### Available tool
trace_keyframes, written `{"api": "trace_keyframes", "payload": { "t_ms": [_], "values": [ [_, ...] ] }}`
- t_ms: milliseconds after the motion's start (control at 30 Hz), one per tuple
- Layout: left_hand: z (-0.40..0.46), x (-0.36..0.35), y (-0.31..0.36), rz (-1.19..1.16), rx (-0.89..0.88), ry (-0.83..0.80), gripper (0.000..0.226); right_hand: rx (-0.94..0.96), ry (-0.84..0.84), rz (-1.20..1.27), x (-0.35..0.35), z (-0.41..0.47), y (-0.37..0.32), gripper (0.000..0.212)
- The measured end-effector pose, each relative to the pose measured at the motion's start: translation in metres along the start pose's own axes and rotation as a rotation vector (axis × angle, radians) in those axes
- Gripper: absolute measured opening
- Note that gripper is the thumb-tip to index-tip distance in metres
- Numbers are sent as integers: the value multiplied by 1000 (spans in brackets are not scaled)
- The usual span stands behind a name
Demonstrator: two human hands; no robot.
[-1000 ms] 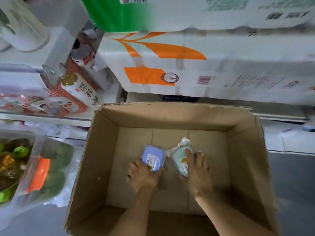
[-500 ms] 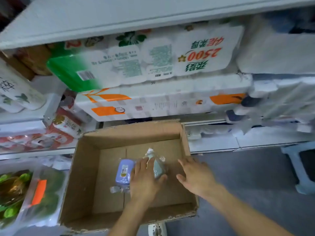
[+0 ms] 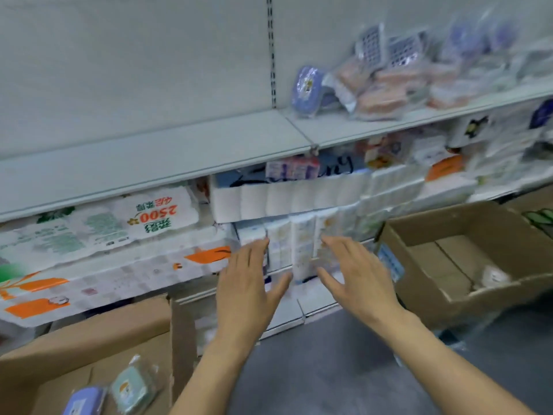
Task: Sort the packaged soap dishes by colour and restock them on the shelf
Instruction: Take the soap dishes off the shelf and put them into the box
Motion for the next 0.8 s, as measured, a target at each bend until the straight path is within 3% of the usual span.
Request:
{"api": "trace_keyframes", "payload": {
  "t_ms": [333,800],
  "values": [
    [113,-57,155,-116,-242,46,60,-135,206,-65,107,61,152,56],
    [292,-215,301,-288,-295,-17,60,-207,252,-77,135,215,365,55]
  ]
}}
Point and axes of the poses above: each hand's wrist, its own z-axis towards the middle knuckle, its own x-axis out of the back of the hand, y = z × x, the point moved 2 cm from there along z, towards the middle knuckle, and after that the axes turned 9 degrees about y, right-handed, at the moved point
